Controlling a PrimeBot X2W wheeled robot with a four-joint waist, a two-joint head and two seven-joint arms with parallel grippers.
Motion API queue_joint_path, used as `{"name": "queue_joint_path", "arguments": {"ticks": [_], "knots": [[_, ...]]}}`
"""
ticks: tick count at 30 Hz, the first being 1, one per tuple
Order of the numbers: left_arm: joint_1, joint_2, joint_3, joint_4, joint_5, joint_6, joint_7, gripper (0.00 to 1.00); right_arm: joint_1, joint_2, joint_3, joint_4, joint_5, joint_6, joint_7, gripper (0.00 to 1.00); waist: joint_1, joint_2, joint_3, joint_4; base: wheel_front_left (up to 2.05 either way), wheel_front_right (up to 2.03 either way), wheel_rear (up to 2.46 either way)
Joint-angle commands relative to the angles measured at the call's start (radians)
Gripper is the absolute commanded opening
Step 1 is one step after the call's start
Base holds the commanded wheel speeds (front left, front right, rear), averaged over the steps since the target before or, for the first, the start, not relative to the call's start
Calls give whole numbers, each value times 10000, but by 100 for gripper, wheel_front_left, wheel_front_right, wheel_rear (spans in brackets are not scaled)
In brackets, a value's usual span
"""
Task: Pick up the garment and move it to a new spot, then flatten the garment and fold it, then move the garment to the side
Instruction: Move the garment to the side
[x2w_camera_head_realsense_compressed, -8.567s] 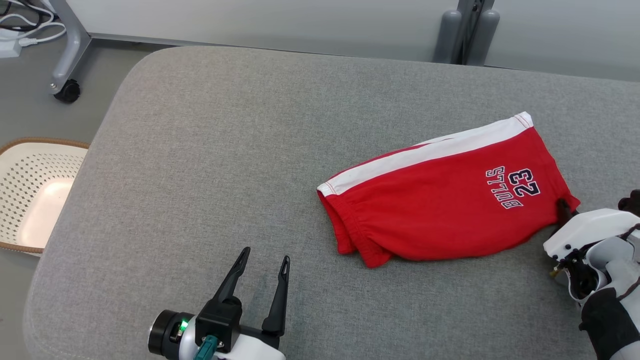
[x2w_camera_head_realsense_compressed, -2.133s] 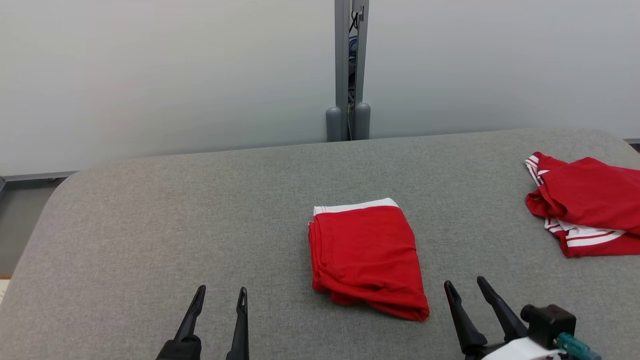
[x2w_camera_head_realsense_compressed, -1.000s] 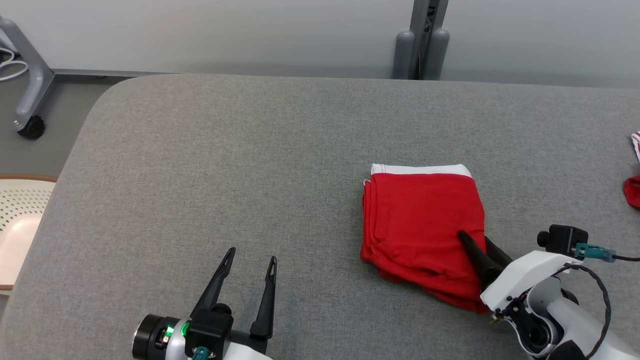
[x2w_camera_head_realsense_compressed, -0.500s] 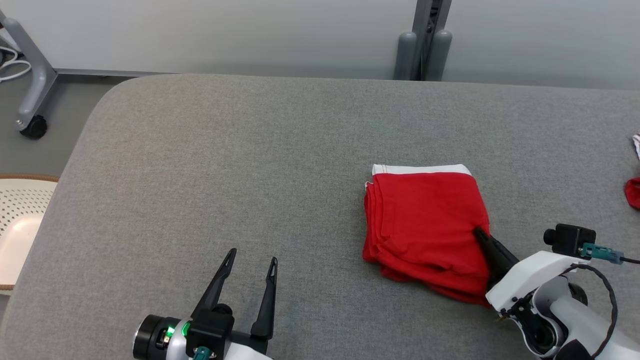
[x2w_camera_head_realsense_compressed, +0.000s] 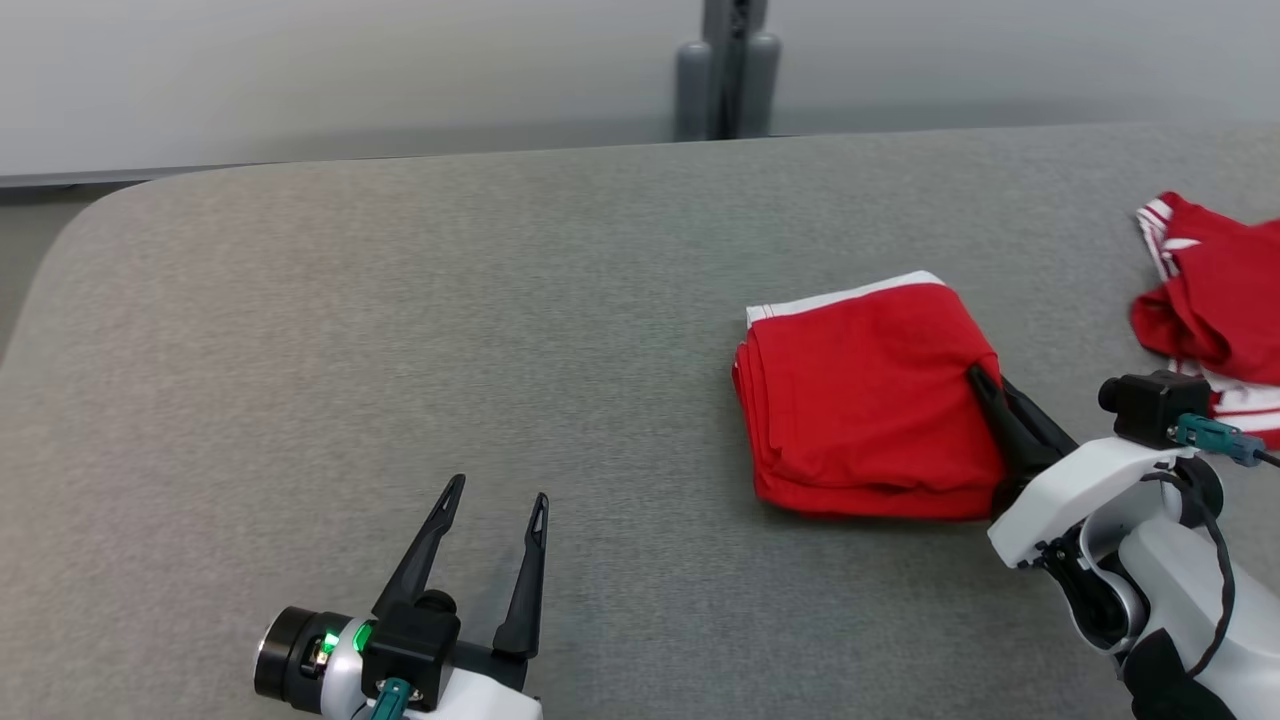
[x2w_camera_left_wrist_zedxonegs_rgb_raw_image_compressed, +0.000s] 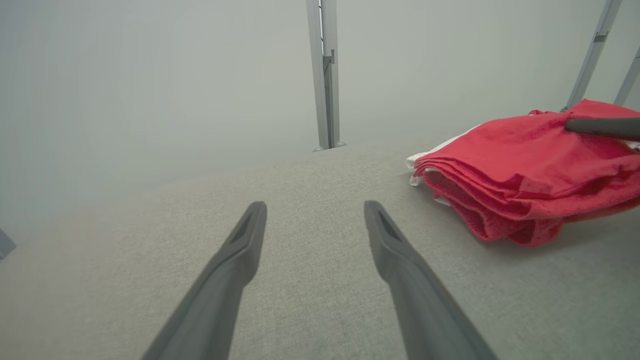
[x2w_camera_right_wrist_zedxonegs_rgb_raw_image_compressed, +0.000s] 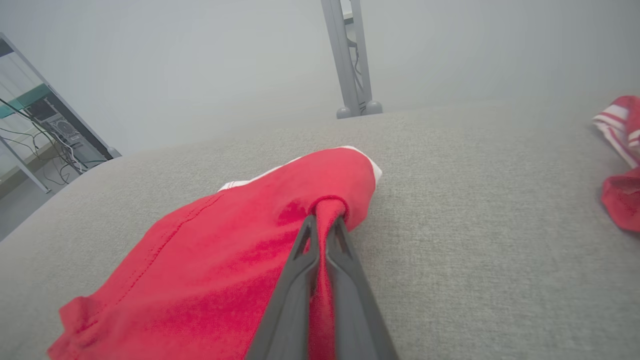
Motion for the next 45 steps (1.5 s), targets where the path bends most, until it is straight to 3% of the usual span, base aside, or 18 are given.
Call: {"name": "queue_joint_path", "arguments": {"ticks": [1,8,20,36,45], "knots": [[-177,75,56,-51,54,-54,-42,100,104,28,-206,-128,-353,-4,-77,0,0,0,175,-476,0,0,0],[-495,231,110,-32,210,-135,-41,100,354,444,-1050,-661,-1684,-4,-79,0,0,0,523,-1611,0,0,0],[-747,489,134,6,319,-159,-42,100,586,786,-1651,-956,-2217,-4,-79,0,0,0,819,-2706,0,0,0],[-1288,761,-102,-99,466,-329,-43,100,-458,639,-1284,-947,-2902,-4,-81,0,0,0,1622,-2990,0,0,0],[-2120,1132,-723,-201,1033,-674,-43,100,-2377,-257,-351,-795,-3662,-4,-80,0,0,0,2471,-2883,0,0,0]]}}
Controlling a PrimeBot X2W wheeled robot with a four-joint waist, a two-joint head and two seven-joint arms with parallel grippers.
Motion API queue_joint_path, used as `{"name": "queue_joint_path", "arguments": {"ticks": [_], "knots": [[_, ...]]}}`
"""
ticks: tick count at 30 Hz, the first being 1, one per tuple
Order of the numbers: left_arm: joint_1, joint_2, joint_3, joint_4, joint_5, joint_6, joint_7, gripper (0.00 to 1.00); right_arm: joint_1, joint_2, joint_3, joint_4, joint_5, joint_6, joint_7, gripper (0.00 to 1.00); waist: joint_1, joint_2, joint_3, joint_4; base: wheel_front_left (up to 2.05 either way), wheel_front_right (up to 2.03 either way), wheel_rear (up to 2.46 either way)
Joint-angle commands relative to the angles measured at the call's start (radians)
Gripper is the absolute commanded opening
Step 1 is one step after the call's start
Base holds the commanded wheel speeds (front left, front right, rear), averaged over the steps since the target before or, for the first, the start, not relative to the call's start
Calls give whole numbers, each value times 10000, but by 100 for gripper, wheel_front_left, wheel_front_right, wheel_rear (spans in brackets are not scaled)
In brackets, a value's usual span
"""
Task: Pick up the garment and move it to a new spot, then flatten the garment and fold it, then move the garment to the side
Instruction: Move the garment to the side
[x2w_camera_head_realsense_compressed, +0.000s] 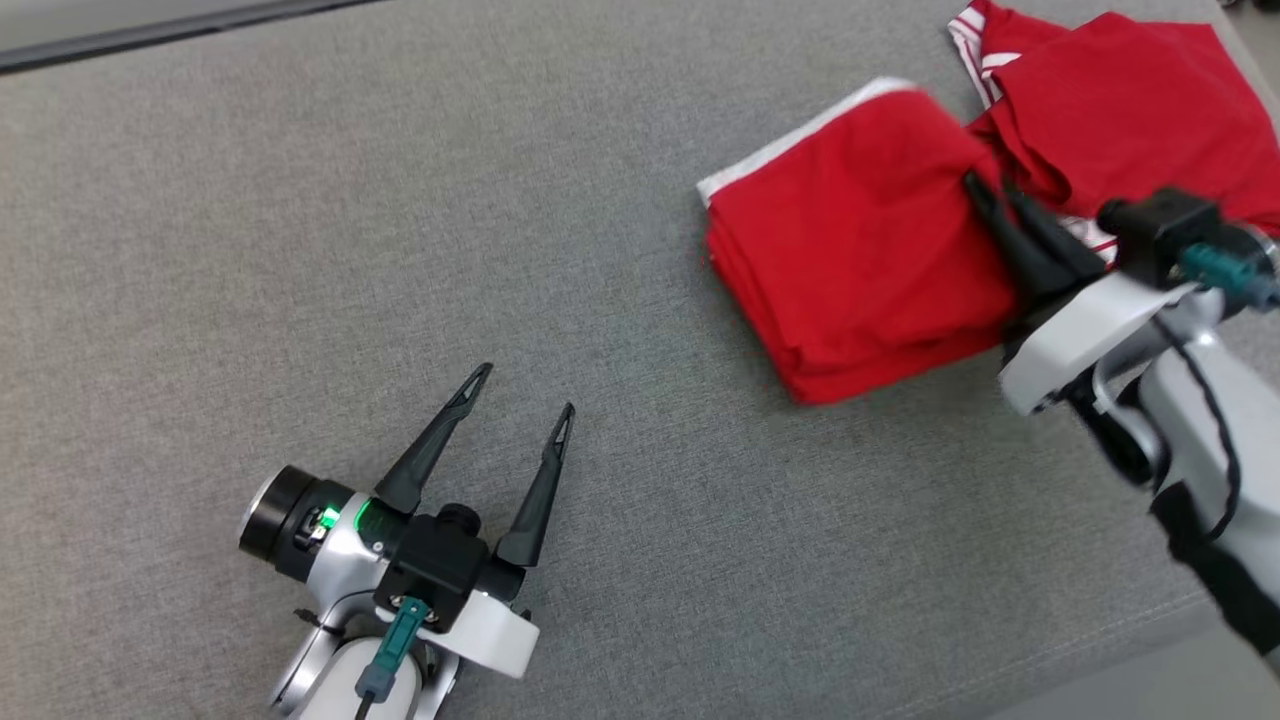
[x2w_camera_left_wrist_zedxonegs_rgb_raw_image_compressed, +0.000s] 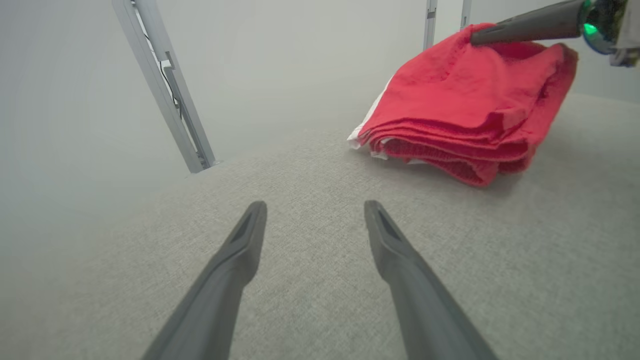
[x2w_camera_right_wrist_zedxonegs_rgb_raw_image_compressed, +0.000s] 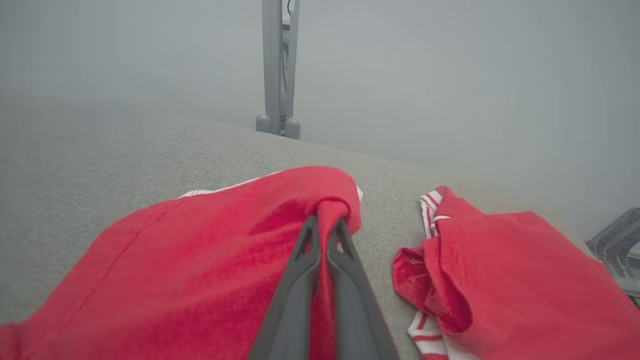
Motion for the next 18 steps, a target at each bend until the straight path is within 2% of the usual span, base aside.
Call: {"name": "queue_joint_path", "arguments": {"ticks": [1,8,18], "knots": [[-224,73,-22,-46,72,-39,-43,100,-236,-149,6,62,-55,-4,-76,0,0,0,221,26,0,0,0],[-644,119,-264,-256,248,-103,-10,100,-1359,-1299,190,465,-212,-4,-76,0,0,0,881,90,0,0,0],[-894,350,-314,-363,216,-138,123,100,-1826,-2904,-92,829,-44,-4,-76,0,0,0,1476,105,0,0,0]]}}
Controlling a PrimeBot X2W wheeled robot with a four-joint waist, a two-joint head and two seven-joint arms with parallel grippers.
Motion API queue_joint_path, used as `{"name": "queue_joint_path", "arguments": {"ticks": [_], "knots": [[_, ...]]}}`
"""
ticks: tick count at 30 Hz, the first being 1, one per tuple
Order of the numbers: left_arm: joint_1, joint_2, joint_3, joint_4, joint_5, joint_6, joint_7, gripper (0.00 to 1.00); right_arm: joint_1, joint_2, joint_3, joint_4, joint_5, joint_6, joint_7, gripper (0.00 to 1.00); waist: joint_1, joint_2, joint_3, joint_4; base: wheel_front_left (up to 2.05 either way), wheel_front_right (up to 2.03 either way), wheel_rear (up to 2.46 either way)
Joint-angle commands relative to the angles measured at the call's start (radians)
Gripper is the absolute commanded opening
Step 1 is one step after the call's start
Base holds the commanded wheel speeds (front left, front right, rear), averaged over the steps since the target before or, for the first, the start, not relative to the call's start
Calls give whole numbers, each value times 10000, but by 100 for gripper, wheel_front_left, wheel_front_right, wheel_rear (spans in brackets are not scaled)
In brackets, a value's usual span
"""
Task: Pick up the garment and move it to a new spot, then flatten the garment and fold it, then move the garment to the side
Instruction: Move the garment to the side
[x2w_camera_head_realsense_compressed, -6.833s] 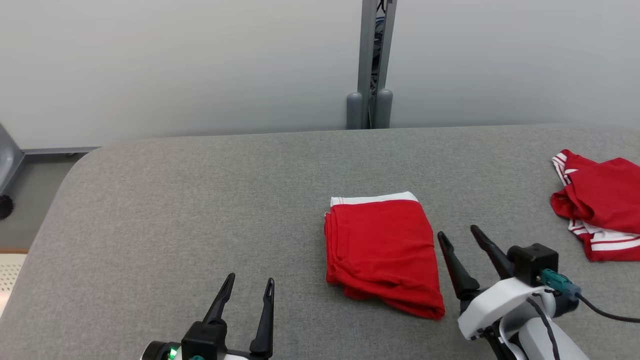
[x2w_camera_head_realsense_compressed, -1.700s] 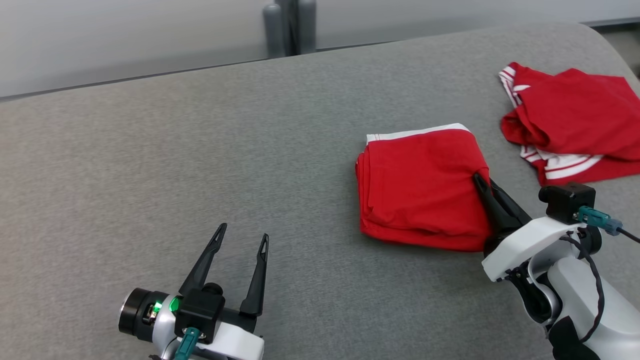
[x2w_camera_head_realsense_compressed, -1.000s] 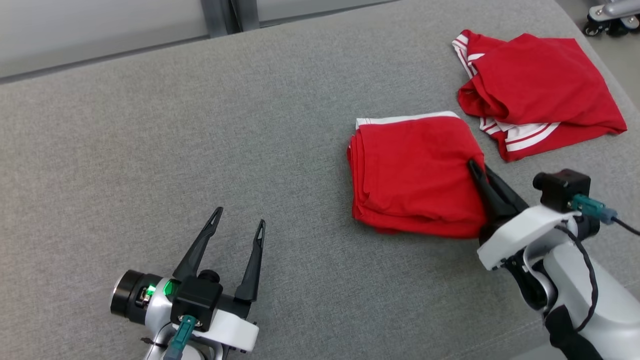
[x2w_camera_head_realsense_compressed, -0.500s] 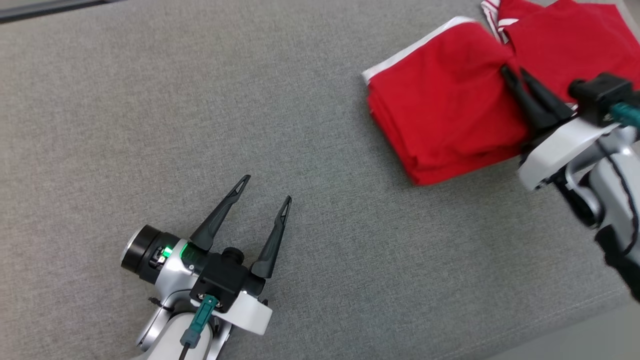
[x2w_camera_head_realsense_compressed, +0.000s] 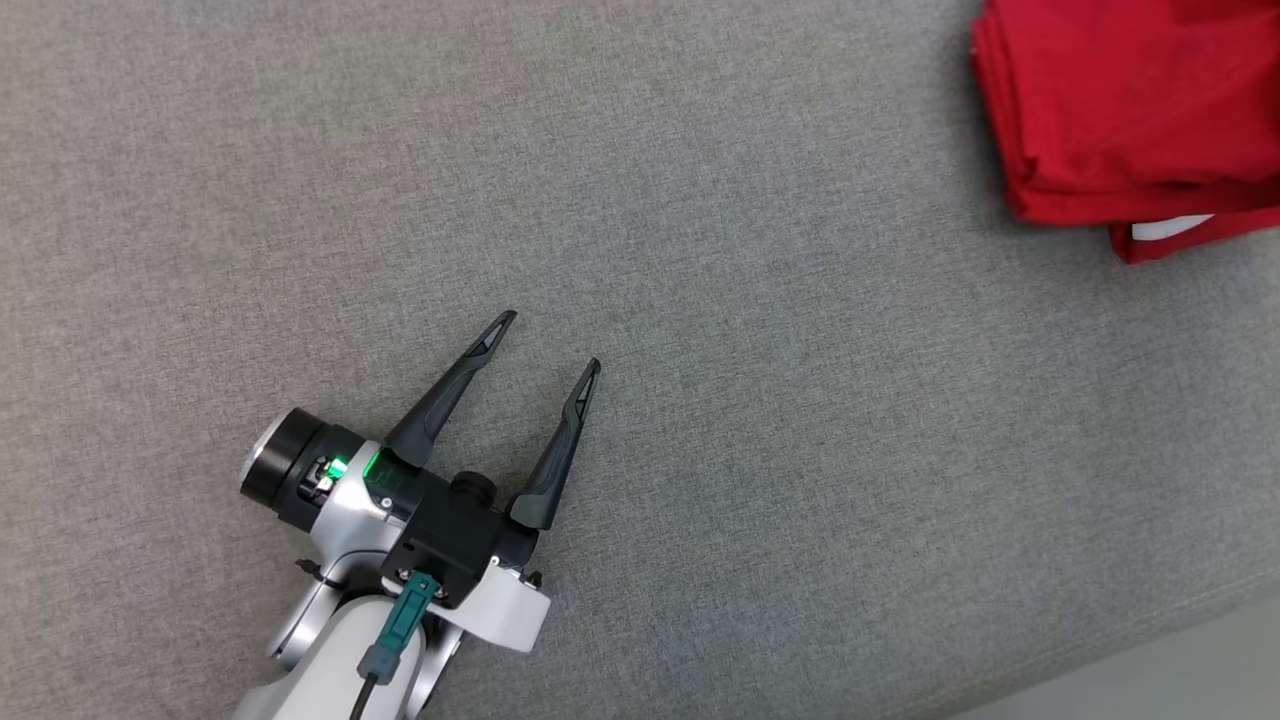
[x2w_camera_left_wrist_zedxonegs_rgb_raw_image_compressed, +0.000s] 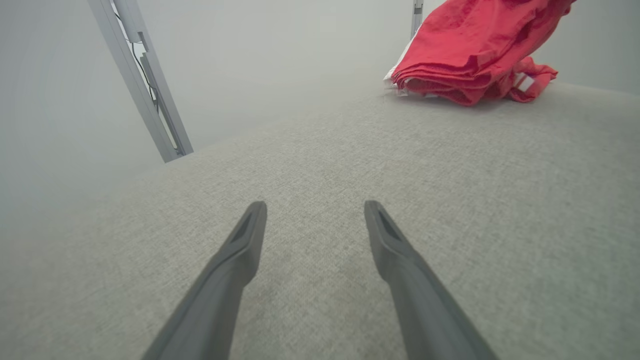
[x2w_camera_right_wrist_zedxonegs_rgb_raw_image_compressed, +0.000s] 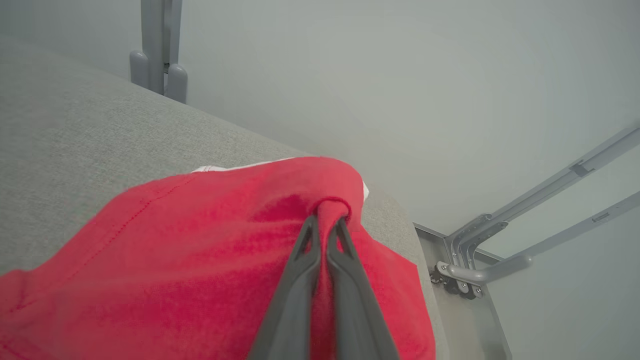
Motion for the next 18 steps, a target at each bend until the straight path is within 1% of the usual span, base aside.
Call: {"name": "queue_joint_path", "arguments": {"ticks": [1,5,10,15,18], "knots": [[-205,142,20,105,-16,-23,77,100,-108,-260,-112,100,126,-5,-76,0,0,0,134,-14,0,0,0],[-382,202,5,119,-44,-84,123,100,-222,-555,-259,334,296,-5,-76,0,0,0,334,-34,0,0,0],[-603,258,-56,136,-34,-178,213,100,-347,-746,-28,710,294,-5,-75,0,0,0,508,-4,0,0,0],[-769,362,-90,131,-43,-235,244,100,-778,-1019,913,1553,-551,-5,-8,0,0,0,678,116,0,0,0],[-760,413,-123,170,-53,-200,253,100,-1103,-969,1182,2143,-948,-5,-20,0,0,0,700,195,0,0,0]]}}
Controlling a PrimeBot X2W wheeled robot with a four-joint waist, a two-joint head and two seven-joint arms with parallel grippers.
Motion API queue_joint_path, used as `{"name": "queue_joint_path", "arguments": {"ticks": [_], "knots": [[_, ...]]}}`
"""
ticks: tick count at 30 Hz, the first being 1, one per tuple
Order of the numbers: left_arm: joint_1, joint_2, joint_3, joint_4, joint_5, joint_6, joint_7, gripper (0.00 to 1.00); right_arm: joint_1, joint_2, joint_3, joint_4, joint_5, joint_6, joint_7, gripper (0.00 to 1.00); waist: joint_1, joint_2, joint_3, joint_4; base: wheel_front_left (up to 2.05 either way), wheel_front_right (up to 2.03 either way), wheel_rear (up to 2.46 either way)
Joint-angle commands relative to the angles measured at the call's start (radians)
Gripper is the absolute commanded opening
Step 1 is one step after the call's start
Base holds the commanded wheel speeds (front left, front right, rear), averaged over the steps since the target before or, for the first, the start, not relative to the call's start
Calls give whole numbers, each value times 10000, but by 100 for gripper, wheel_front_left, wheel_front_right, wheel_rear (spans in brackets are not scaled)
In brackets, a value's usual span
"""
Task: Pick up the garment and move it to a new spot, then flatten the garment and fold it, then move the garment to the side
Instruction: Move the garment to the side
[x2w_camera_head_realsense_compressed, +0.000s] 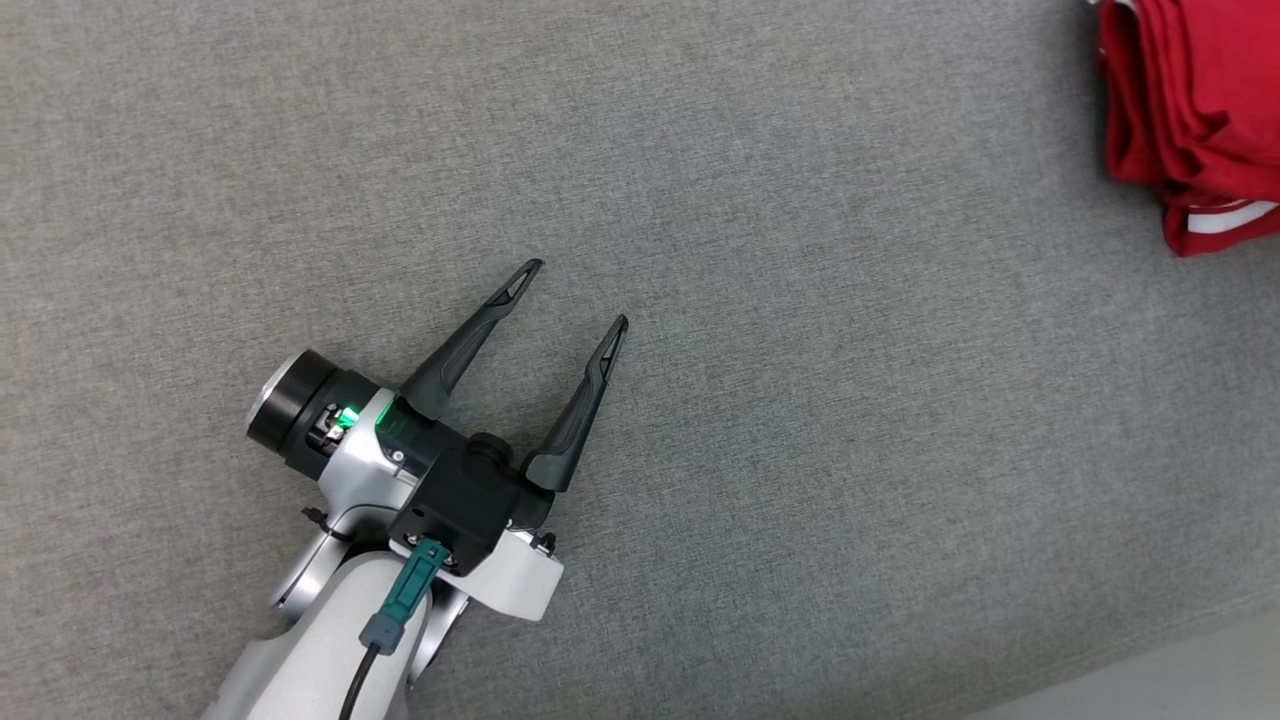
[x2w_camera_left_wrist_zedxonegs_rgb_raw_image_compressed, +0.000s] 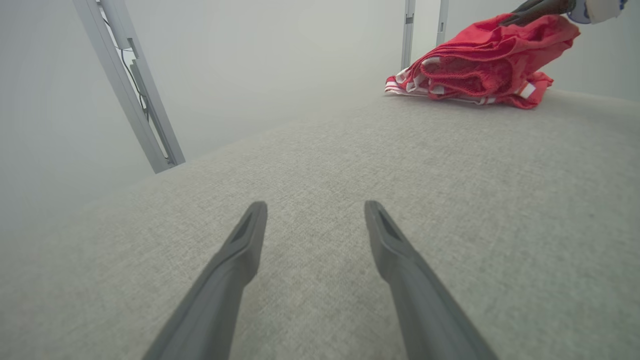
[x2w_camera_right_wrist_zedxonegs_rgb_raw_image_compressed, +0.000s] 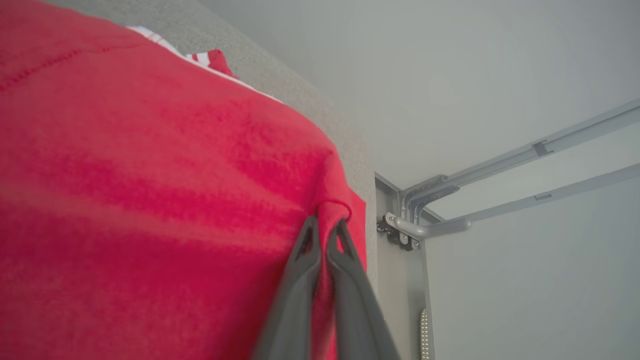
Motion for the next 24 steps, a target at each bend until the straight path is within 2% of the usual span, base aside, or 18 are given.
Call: {"name": "queue_joint_path", "arguments": {"ticks": [1,7,12,13,14,19,24], "knots": [[50,280,111,391,-23,29,106,100,-223,-44,21,246,-196,-7,-45,0,0,0,2,54,0,0,0],[25,256,46,418,-108,106,54,100,-781,-142,-387,838,-1214,-7,-86,0,0,0,-41,246,0,0,0],[-20,259,-7,440,-177,144,25,100,-428,35,-938,1058,-1827,-7,-89,0,0,0,-65,372,0,0,0],[-23,252,-23,446,-188,147,30,100,-433,72,-1033,1124,-1944,-7,-89,15,0,0,-74,395,0,0,0],[-21,220,-70,461,-200,138,12,100,-441,73,-1256,1305,-2271,-7,-90,100,0,0,-110,437,0,0,0],[-1,129,-171,541,-324,140,-51,100,-836,-63,-2738,1586,-3832,-7,-85,100,0,0,-348,526,0,0,0],[80,-36,-246,627,-444,224,-126,100,-348,651,-4792,727,-5601,-7,-84,100,0,0,-791,672,0,0,0]]}}
